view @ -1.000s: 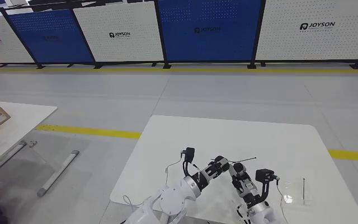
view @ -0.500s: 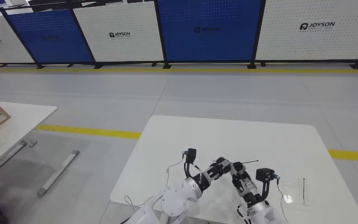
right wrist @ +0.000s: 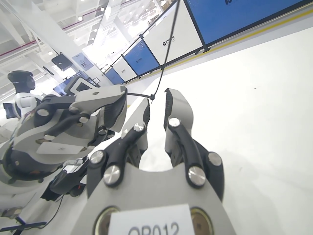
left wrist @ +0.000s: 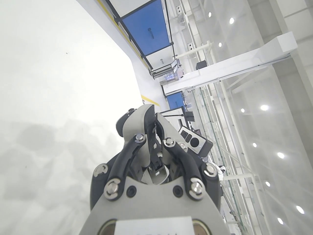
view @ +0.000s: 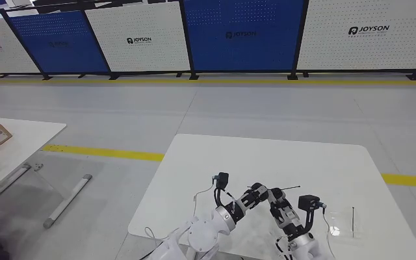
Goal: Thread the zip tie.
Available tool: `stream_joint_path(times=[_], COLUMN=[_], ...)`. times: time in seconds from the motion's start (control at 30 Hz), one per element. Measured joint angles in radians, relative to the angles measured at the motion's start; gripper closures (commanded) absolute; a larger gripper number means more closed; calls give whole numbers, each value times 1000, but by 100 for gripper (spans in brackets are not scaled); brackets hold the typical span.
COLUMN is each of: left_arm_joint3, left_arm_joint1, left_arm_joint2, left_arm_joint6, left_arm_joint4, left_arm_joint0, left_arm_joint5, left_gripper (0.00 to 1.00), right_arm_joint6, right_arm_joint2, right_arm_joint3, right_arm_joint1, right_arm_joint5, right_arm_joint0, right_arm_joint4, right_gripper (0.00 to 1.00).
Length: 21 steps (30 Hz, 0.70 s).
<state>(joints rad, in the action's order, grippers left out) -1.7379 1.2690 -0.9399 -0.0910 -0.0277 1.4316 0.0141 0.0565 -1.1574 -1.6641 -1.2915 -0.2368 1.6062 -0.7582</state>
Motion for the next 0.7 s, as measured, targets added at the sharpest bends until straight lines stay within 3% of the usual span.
stream_joint_path(times=[0.07, 0.1, 0.43, 0.7], left_arm_joint3=[-2, -3, -9, -20], left_arm_joint1=[0, 0, 1, 1], left_arm_joint2=[0, 1, 2, 10], left_arm_joint6=[1, 1, 3, -7], left_arm_joint4=[4, 6, 9, 22], left_arm_joint0=[0, 0, 5, 9], left_arm_joint5=[3, 5, 2, -33], left_gripper=[100, 100, 100, 100], right_arm_joint6=[0, 0, -4, -21], right_arm_joint2=[-1, -2, -5, 3], right_arm_joint3=[-3, -4, -1, 0], right_arm_joint1=[0, 0, 0, 0], right_arm_joint5=[-1, -2, -1, 4], right_arm_joint0=[2, 2, 3, -2], right_arm_joint4=[2, 3, 4, -9], right_gripper=[87, 100, 100, 100])
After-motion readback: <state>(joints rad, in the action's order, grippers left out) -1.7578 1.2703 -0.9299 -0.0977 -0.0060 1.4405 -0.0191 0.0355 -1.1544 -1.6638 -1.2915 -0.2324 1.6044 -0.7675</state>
